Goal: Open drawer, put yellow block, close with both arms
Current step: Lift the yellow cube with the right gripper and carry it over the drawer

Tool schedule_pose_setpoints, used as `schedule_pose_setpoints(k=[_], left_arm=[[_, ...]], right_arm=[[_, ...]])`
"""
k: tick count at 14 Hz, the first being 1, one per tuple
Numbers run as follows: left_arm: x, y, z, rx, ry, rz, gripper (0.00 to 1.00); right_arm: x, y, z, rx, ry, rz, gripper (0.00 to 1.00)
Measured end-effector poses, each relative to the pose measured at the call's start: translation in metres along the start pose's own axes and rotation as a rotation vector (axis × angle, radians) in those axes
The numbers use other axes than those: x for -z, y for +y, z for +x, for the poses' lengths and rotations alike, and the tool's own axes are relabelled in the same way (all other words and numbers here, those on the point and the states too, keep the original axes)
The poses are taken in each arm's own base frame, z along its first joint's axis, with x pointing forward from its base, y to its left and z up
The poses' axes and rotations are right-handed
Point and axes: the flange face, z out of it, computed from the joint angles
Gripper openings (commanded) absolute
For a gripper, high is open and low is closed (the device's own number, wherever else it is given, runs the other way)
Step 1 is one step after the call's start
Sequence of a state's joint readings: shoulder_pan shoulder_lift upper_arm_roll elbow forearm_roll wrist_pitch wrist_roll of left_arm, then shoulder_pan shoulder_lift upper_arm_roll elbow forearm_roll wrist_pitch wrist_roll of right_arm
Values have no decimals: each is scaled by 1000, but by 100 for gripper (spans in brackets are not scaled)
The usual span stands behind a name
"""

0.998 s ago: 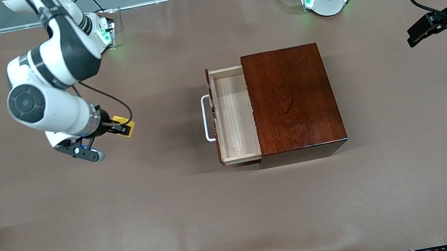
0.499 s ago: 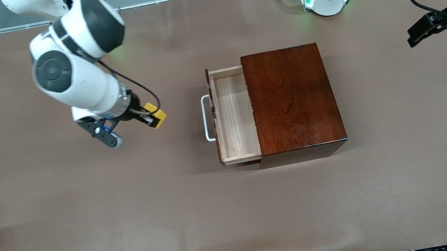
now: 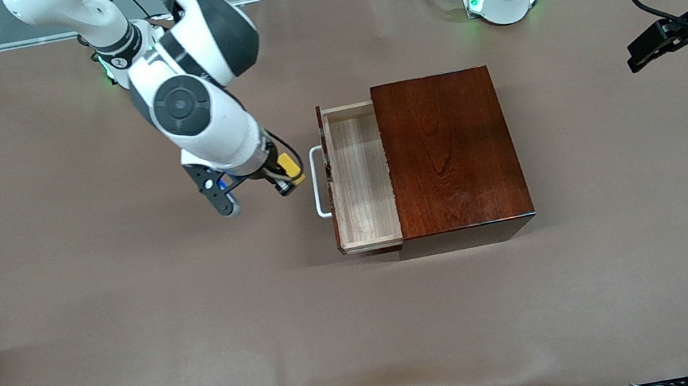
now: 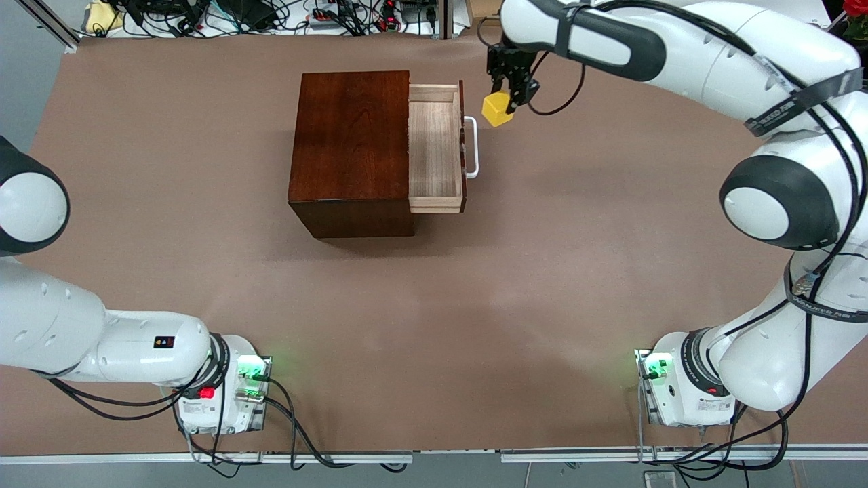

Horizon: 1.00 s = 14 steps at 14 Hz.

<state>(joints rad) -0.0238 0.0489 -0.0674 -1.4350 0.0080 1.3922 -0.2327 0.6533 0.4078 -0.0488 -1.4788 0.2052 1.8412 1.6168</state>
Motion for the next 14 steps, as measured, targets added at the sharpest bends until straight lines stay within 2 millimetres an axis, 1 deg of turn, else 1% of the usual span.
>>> schedule_pose_setpoints(k=[5,7,9,11,12,14], left_arm=[[0,0,0,0,0,0,100],[0,0,0,0,0,0,100],[0,0,0,0,0,0,100],[0,0,0,0,0,0,100],[0,0,0,0,0,0,100],[0,0,0,0,0,0,100]], right_arm=[[-3,-16,-38,-137,-6,52,0],[-16,-19,-59,-169,-8,66,0],[-39,-21,-76,-186,-4,56,0],[-60,-23,-83,-210,4,38,0],[-63,-25,-85,-224,4,41,0],[-62,-26,-86,-237,3,43,0]])
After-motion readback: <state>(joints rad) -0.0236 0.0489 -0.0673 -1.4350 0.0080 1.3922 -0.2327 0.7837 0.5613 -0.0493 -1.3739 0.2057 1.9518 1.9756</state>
